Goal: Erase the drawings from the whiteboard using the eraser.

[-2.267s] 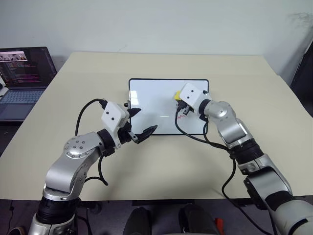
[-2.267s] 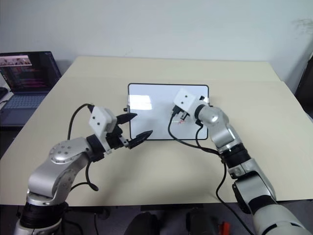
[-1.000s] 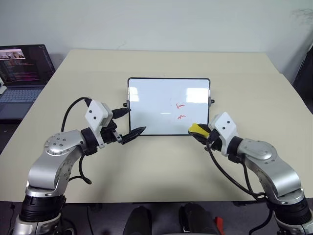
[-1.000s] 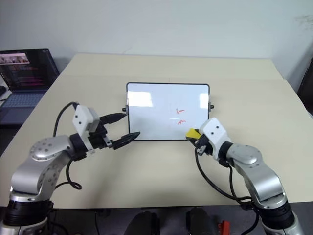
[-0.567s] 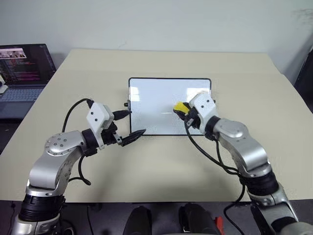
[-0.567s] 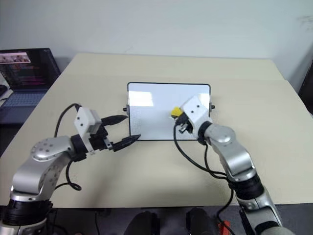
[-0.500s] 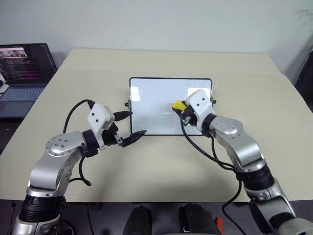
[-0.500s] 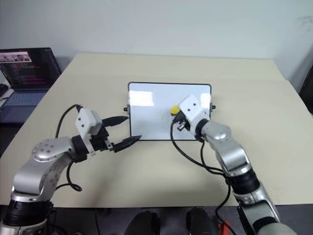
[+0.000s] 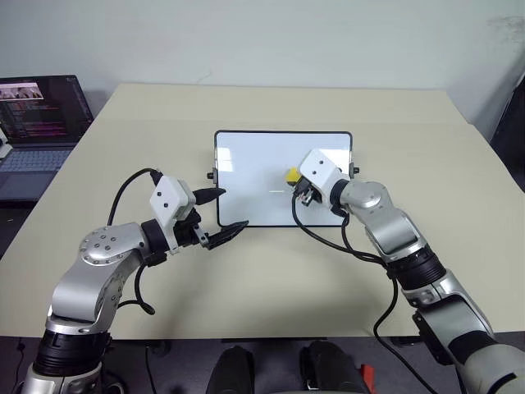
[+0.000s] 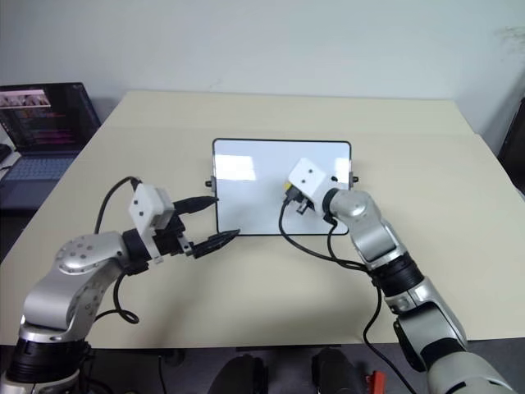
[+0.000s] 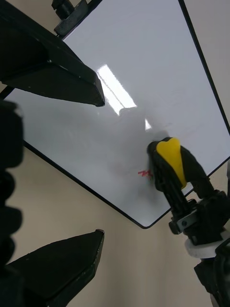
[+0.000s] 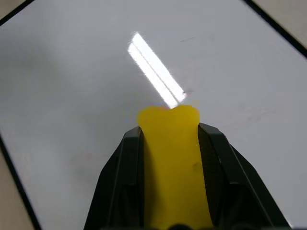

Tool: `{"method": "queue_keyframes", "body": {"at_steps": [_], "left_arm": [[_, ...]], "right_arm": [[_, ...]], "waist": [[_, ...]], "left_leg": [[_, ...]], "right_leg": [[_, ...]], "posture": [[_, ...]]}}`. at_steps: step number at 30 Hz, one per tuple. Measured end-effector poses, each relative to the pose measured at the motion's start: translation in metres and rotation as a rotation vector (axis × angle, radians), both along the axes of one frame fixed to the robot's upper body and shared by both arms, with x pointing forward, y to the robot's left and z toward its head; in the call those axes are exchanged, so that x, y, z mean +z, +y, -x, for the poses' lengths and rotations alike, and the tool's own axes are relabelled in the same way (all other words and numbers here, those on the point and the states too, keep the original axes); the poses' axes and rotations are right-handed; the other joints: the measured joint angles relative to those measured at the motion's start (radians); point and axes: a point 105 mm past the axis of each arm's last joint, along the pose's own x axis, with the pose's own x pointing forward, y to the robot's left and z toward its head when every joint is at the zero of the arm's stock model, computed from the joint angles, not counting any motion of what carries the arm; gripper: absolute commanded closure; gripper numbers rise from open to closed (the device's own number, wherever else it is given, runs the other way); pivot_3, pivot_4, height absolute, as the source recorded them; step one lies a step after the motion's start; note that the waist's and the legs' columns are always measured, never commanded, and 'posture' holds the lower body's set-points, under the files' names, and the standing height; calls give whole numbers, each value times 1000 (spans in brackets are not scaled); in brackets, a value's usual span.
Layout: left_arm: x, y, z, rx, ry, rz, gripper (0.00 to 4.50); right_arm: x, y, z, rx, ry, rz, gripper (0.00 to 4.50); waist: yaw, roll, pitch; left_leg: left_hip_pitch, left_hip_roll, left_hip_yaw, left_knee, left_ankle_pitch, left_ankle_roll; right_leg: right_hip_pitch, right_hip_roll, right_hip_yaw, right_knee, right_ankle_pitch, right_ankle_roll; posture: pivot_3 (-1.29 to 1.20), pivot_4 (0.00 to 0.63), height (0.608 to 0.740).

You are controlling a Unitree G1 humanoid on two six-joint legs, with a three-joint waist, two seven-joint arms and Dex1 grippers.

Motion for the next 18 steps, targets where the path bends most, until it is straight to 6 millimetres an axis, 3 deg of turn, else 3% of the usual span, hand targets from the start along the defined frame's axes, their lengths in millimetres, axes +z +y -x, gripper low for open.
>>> {"method": "queue_keyframes", "body": {"at_steps": [3,9,13,18], "left_arm": [[0,0,0,1,0,3,0],[-4,-5,1,-15,12,5,0],[-4,-5,1,-15,13,5,0],[-6,-6,2,-18,21,5,0]], "right_arm": [[7,4,-7,-31,-54,-26,3305],[40,-5,-30,-141,-191,-76,3305],[36,0,-26,-90,-173,-45,3305],[8,8,-7,28,-83,57,3305]], "waist": [[-2,0,0],[0,0,0],[1,0,0],[0,0,0]], "left_leg": [[0,0,1,1,0,0],[-2,0,0,0,1,0],[-2,0,0,-1,1,-1],[-1,0,0,0,1,0]], "right_leg": [[0,1,1,0,0,0],[-1,0,0,-1,0,0],[-1,0,0,-2,0,0],[0,0,0,0,0,-1]], "posture": [[0,150,740],[0,150,740],[0,150,740],[0,150,740]]}}
